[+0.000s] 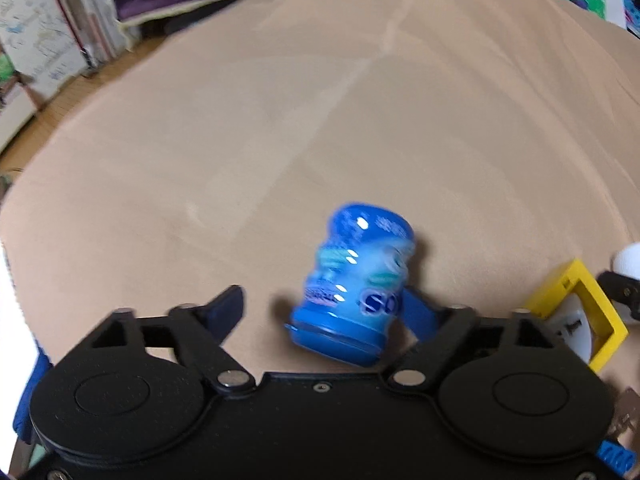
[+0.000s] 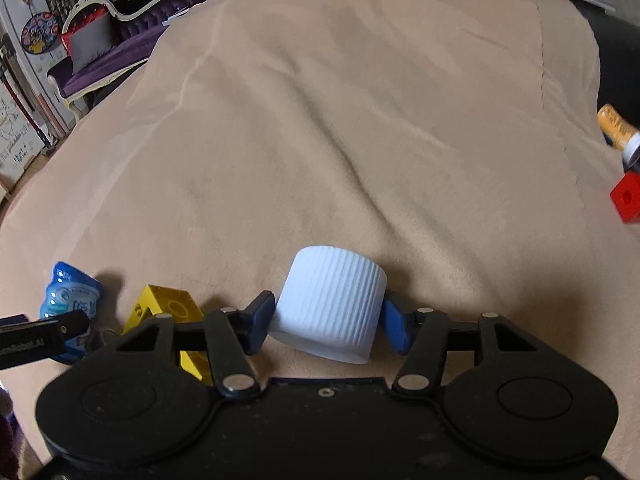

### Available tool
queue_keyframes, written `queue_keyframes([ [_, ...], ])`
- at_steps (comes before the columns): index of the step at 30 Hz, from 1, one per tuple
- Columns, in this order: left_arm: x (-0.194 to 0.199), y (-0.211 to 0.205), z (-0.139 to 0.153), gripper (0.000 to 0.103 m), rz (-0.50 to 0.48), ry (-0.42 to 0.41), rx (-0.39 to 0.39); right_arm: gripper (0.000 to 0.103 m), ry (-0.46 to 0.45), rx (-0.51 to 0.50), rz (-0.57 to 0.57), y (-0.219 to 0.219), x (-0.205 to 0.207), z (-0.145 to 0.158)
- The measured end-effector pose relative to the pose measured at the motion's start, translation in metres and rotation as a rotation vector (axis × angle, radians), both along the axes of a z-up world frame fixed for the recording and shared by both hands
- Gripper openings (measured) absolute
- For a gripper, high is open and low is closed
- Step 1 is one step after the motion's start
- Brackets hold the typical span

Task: Organize rigid objects
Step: 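Reach the right tool to the white cap while the left tool reaches the blue bottle, then close the right tool on the white cap while the left tool grips the blue bottle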

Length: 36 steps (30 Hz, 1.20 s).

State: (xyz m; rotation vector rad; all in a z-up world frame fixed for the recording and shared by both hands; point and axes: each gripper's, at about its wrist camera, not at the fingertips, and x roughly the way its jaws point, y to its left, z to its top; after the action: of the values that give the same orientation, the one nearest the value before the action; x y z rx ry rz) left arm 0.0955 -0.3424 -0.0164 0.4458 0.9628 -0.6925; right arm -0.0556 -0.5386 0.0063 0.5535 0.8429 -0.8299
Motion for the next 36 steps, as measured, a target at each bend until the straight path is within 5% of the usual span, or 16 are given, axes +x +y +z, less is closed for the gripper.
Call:
queue_keyframes([
  [2,0.000,0.001,-0.003,0.053,-0.012,0.030,0.001,0.053,0.000,-0.003,0.004,0.003,0.000,0.000],
  [9,-0.006,0.014,0.007,0.053,0.015,0.000,-0.034,0.049,-0.020,-0.025,-0.029,0.006,-0.012,0.014],
  [21,-0.037,0.088,0.086,0.051,0.126,-0.073,-0.173,0.049,-0.123,-0.116,-0.048,0.038,-0.039,0.078],
  [29,-0.065,0.166,0.117,0.051,0.258,-0.136,-0.218,0.049,-0.217,-0.169,0.095,0.109,-0.051,0.122],
  [36,-0.071,0.239,0.114,0.051,0.443,-0.116,-0.223,0.049,-0.270,-0.116,0.385,0.208,-0.039,0.136],
])
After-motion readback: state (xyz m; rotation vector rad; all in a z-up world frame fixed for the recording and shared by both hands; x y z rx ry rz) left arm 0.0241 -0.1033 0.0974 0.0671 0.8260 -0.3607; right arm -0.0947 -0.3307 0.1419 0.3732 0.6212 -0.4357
